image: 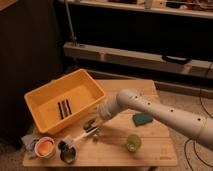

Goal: Place pepper in plastic cup

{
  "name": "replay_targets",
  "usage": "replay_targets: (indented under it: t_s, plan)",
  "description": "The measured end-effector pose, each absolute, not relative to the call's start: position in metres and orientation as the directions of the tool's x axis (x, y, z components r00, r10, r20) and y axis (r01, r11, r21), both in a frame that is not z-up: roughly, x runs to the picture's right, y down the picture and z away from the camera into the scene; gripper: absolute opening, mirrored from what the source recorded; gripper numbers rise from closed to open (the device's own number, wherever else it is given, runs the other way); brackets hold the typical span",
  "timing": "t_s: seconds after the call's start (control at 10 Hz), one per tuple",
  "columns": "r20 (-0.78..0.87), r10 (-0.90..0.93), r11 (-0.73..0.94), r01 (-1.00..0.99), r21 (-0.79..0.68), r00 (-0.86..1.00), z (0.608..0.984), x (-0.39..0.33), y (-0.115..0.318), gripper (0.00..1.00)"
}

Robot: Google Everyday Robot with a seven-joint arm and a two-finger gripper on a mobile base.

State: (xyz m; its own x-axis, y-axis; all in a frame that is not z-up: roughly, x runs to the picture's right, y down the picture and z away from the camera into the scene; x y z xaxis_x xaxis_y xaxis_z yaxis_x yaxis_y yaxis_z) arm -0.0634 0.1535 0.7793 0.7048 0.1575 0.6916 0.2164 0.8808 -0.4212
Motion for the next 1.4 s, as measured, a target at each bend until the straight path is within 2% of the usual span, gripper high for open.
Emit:
replay_targets:
  t_s: [0.6,1.4]
  plan:
    - [0.682,0.158,0.857,0.243,-0.454,0.714,0.81,-0.069,0.179,0.57]
    - [0.681,0.161,0.852,0.248,-0.461,0.715,0.848,-0.078,0.17,0.57]
